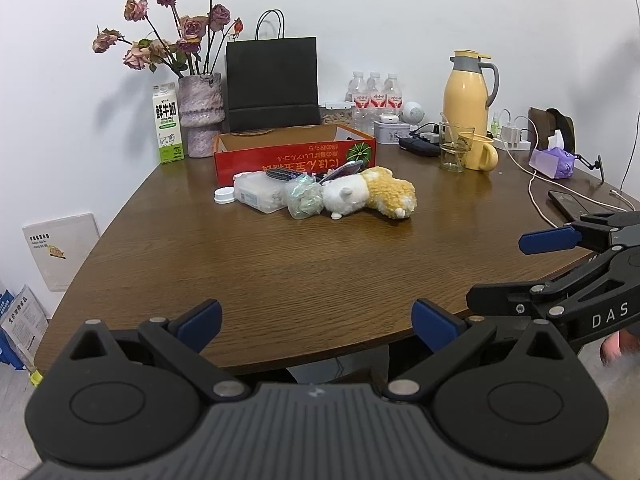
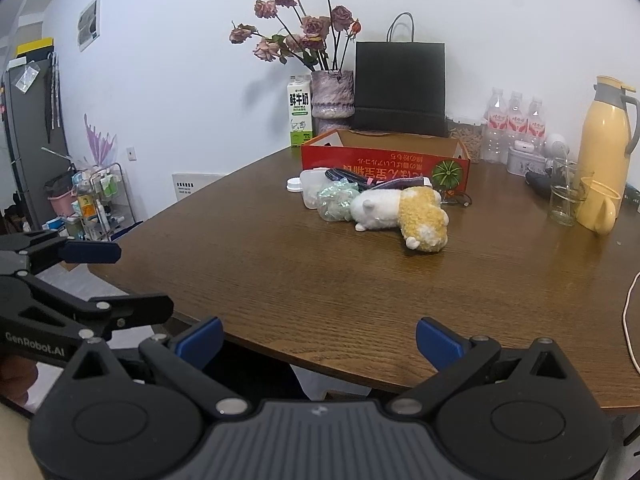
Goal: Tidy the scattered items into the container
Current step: 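Move the right gripper toward the plush toy pile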
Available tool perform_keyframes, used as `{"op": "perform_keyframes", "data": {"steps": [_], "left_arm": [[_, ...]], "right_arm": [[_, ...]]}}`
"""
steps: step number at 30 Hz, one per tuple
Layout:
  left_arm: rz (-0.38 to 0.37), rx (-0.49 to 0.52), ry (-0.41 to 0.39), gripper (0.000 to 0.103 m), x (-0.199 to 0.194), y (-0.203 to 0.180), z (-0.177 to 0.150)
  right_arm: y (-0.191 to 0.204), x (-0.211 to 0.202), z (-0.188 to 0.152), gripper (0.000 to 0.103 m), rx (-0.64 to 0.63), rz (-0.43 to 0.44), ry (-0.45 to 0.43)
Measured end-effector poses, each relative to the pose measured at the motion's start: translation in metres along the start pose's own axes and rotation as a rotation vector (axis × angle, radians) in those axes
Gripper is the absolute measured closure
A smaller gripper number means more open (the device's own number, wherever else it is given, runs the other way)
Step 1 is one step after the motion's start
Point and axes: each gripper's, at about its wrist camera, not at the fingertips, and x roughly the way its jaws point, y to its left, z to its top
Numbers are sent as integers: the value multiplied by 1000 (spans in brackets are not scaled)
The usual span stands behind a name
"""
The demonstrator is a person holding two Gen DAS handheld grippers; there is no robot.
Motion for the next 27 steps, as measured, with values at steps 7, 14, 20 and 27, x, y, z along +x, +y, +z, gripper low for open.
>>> {"op": "perform_keyframes", "data": {"steps": [7,14,20,27], "left_arm": [[1,3,2,0,0,1,1],[4,7,0,0,0,1,2],[6,12,-3,0,0,0,1],[72,-68,-115,0,21,16,17]], "right_arm": [[0,0,-1,0,1,-1,2],[0,1,0,0,-5,9,4],[1,4,0,1,-19,22,19],[-6,10,11,0,-11,-12,-66]]}}
